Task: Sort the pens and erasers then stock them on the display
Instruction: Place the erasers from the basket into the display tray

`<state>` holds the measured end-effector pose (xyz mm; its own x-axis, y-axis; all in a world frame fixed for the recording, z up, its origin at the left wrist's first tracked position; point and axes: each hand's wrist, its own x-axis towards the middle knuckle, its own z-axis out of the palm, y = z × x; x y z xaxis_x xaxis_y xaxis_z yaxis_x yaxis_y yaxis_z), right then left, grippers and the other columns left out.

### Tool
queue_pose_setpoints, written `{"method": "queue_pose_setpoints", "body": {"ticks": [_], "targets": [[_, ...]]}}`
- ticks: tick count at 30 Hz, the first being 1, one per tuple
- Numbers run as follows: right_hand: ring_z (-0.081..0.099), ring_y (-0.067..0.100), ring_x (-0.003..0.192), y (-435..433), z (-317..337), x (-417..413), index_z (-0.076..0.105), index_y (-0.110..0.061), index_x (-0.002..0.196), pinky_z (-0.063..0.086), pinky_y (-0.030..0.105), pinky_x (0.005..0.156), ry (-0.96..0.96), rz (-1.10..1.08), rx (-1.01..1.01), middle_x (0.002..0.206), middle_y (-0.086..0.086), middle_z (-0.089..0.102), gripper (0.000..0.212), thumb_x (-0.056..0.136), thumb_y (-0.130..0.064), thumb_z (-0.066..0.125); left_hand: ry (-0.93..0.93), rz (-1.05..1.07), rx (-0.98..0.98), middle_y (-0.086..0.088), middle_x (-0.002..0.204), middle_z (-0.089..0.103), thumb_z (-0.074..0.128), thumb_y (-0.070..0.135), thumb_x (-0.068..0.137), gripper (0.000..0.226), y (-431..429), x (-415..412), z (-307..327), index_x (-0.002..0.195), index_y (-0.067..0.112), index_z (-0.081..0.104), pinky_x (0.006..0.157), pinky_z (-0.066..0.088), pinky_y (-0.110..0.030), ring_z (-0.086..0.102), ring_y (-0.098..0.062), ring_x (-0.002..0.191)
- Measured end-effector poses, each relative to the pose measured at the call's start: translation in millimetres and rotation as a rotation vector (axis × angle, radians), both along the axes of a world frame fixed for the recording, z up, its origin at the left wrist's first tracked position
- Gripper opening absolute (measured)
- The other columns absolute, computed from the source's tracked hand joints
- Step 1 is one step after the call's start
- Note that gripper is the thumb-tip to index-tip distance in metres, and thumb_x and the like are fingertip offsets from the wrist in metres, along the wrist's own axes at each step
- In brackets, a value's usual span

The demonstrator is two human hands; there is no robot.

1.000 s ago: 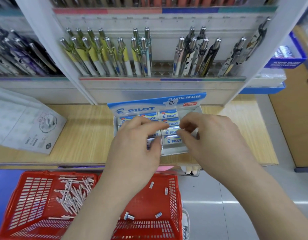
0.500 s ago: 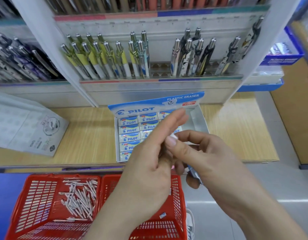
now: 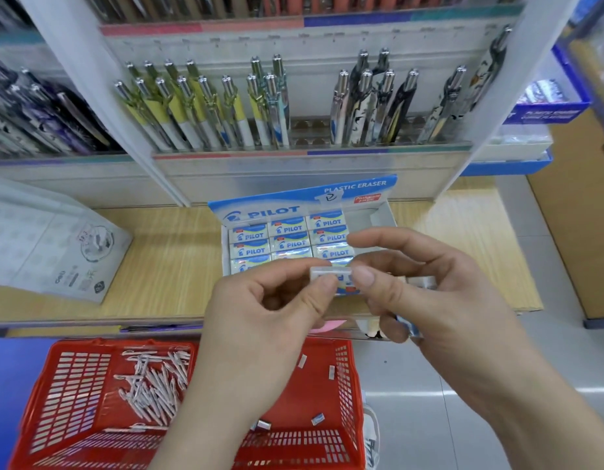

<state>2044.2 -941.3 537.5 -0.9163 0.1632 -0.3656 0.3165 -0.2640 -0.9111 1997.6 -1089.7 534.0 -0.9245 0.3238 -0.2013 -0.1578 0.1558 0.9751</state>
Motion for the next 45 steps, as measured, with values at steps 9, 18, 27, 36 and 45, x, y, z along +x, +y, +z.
{"method": "queue_pose_setpoints", "body": {"ticks": [9,18,27,36,45], "targets": [[0.045,0.019,0.048,5,-5,-3,0.066,-0.010,0.085,0.035,0.021,0.039,-0.011,-0.211,0.013,0.060,0.005,0.064,0.031,0.058,-0.021,0.076,-0.150,0.056,0.101,-0.003,0.074,0.073,0.070,0.016,0.072,0.013,8,5,0,0.084,0.016,0.075,0.059,0.052,-0.016,0.070,-0.015,0.069],[0.045,0.018,0.049,0,-1,-2,0.069,-0.007,0.073,0.033,0.020,0.040,-0.053,-0.102,0.021,0.061,0.005,0.054,0.026,0.072,-0.033,0.072,-0.066,-0.083,0.038,0.000,0.061,0.066,0.078,0.001,0.065,0.044,19,3,8,0.094,0.033,0.074,0.057,0.052,-0.020,0.064,-0.009,0.055],[0.047,0.013,0.046,16,-2,1,0.070,-0.006,0.073,0.038,0.019,0.041,-0.100,-0.050,0.021,0.057,0.003,0.058,0.003,0.075,-0.008,0.071,0.239,-0.074,-0.253,0.019,0.066,0.058,0.080,0.044,0.063,0.023,13,-5,-1,0.084,0.039,0.074,0.055,0.036,-0.007,0.050,-0.002,0.056],[0.060,0.010,0.072,19,4,-21,0.070,-0.026,0.073,0.052,0.026,0.064,-0.157,0.201,1.007,0.072,-0.012,0.065,0.012,0.084,-0.021,0.066,0.471,-0.104,-0.653,0.020,0.088,0.062,0.060,0.033,0.077,0.021,-15,-21,-29,0.093,0.032,0.074,0.077,0.043,-0.023,0.058,-0.003,0.082],[0.059,0.017,0.085,2,9,-38,0.068,-0.024,0.079,0.043,0.026,0.066,-0.208,0.344,1.181,0.086,-0.005,0.067,0.006,0.083,-0.029,0.067,0.473,-0.198,-0.666,0.015,0.084,0.053,0.053,0.051,0.080,0.028,-6,-16,-36,0.104,0.045,0.065,0.063,0.047,-0.031,0.052,-0.004,0.077]]}}
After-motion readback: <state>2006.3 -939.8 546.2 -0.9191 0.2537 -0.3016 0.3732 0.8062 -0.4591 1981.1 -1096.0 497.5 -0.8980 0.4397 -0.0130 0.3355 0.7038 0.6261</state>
